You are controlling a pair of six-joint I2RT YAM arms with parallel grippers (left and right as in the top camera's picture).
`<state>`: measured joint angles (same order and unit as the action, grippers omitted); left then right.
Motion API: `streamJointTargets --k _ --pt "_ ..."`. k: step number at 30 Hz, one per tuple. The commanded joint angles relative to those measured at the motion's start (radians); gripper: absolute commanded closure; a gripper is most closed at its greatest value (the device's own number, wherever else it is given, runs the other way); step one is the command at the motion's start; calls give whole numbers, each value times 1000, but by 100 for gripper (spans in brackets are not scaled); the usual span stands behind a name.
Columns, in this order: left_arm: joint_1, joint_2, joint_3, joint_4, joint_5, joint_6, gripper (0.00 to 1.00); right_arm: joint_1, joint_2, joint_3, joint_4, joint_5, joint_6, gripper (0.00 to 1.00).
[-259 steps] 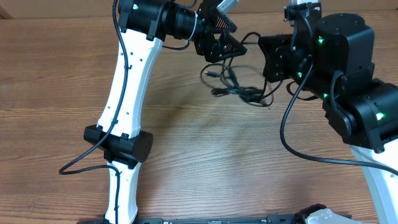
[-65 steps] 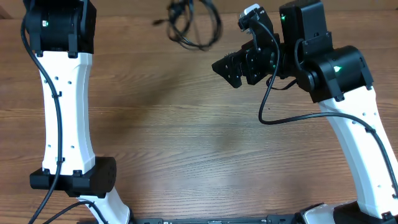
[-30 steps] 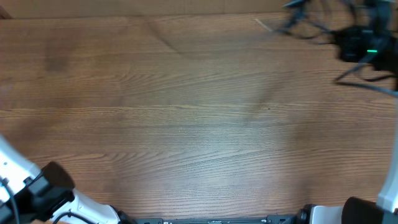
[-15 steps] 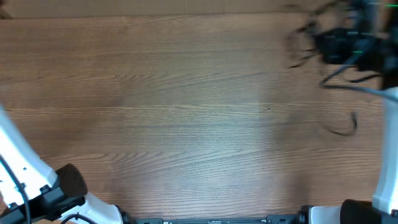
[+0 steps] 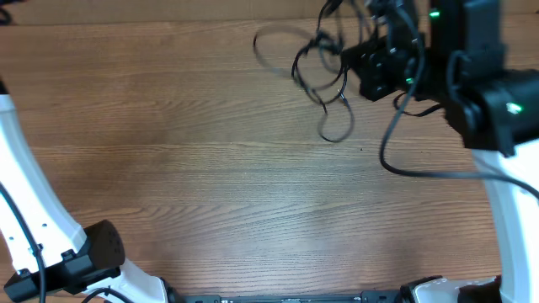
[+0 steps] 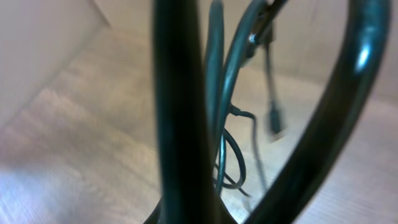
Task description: Untangle cables
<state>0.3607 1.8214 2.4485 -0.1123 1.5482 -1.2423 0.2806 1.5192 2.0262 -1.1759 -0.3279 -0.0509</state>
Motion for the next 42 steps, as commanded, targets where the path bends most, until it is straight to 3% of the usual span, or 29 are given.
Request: streamJointTargets --k 1,4,7,11,15,17,23,26,28,36,42 --pt "-74 -11 19 -9 -117 212 0 0 -55 87 -9 20 5 96" --pt "-107 -16 19 50 -279 296 0 0 -61 91 -28 21 -1 96" --pt "-142 -18 19 47 -552 492 0 0 -61 91 -51 21 -9 96" --pt "-190 -17 19 -214 -1117 725 0 0 -62 91 -69 21 -9 96" --pt "-232 -17 19 -575 -1663 868 0 0 -61 91 -75 21 -8 96" --pt "-237 -16 19 -727 -1740 932 0 0 -61 91 -74 21 -8 96" --pt "-237 -17 19 -1125 -1722 999 0 0 -61 91 -73 21 -8 96" --pt "-239 -17 19 -1258 -1575 1016 1 0 -61 91 -89 40 -8 96" --pt "-250 -17 19 -1308 -1397 1093 6 0 -61 91 -99 59 -8 96" --pt "-377 -17 19 -1376 -865 1428 0 0 -87 91 -114 58 -5 96" --pt "-489 -3 17 -1375 -804 1666 0 0 -128 91 -122 43 -6 96"
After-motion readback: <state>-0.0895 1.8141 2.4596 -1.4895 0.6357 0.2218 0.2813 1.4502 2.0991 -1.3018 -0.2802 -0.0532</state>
